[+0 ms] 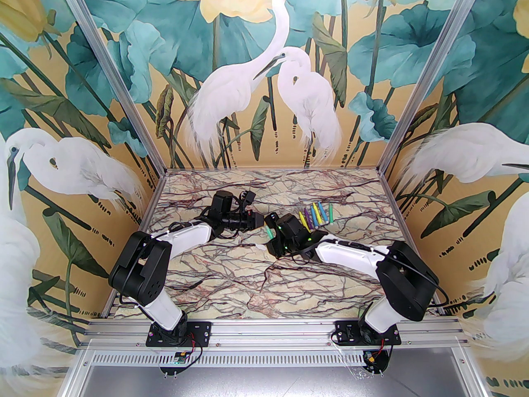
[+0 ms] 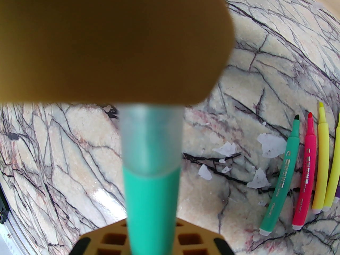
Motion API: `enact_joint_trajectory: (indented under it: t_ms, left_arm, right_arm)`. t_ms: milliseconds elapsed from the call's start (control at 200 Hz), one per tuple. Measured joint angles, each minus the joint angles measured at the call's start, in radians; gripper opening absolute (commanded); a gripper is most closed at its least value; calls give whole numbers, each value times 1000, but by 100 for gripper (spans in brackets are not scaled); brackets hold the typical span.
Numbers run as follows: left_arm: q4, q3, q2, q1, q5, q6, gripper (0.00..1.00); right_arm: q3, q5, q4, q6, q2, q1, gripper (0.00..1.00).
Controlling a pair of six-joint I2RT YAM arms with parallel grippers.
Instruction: Open the pen caps
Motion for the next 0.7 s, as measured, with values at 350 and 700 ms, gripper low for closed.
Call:
enact_joint_trajectory:
  t_ms: [350, 700]
  left_arm:
    - [-108, 52, 7, -10, 17, -26, 0]
    - [-96, 158, 16, 89, -73, -58, 0]
  right_arm:
    - [-119, -7, 92, -29, -100, -6, 0]
    - [-218, -17, -51, -78, -178, -4, 0]
